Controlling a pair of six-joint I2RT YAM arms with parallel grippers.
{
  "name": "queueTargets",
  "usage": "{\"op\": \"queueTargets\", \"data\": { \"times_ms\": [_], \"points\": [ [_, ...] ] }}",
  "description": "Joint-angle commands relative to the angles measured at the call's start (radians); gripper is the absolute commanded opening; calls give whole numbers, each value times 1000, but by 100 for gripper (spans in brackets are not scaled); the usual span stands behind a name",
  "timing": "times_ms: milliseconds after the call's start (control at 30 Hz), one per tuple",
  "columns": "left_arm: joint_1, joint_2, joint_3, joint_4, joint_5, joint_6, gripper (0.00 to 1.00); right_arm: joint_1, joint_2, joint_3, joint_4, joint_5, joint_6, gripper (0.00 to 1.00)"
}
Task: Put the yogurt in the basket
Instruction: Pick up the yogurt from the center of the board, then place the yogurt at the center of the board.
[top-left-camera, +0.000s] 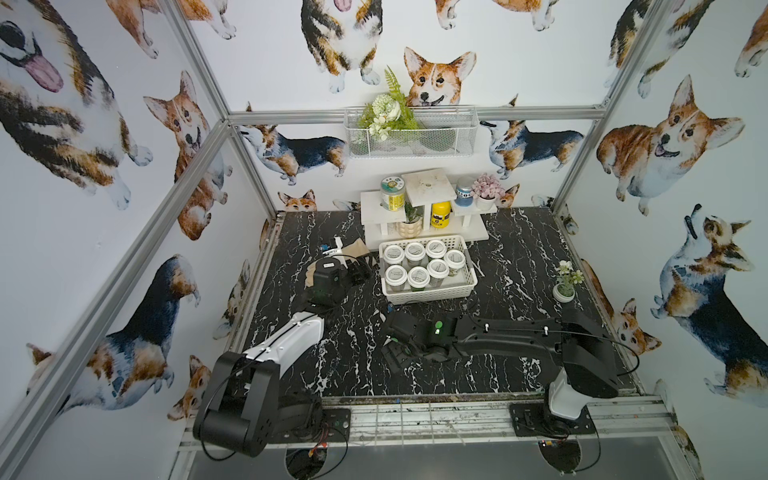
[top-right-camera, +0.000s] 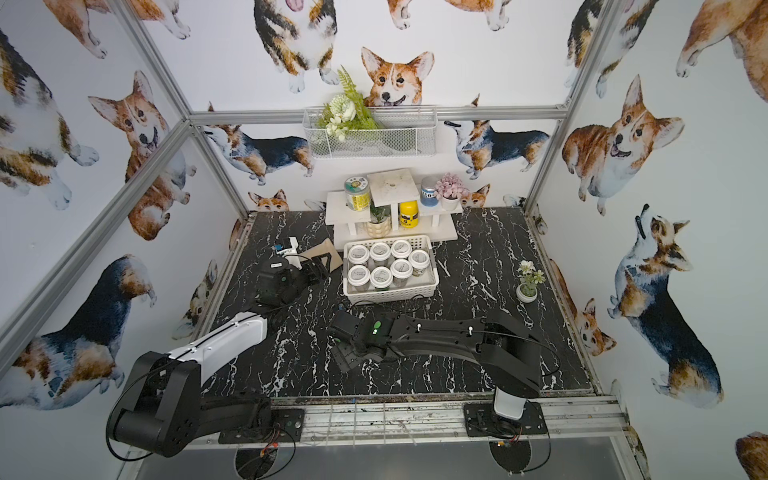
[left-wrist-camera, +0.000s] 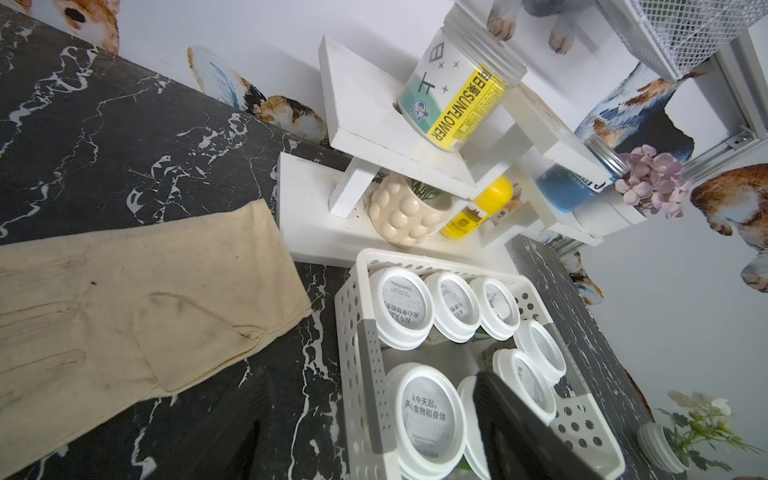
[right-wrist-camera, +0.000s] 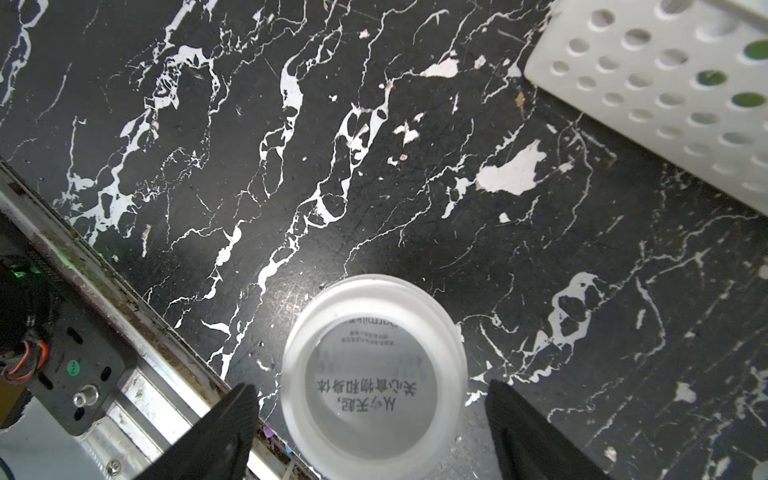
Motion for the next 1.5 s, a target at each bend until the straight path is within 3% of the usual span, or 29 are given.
{"op": "queueTargets", "data": {
  "times_ms": [0, 700, 1467],
  "points": [
    [1, -1, -3, 26, 5, 1, 82, 2, 16, 18, -22, 2, 3, 89],
    [1, -1, -2, 26, 5, 1, 81, -13, 35, 32, -91, 64, -14, 76],
    [1, -1, -2, 26, 5, 1, 81, -257, -125, -171, -90, 16, -1, 75]
  ]
}}
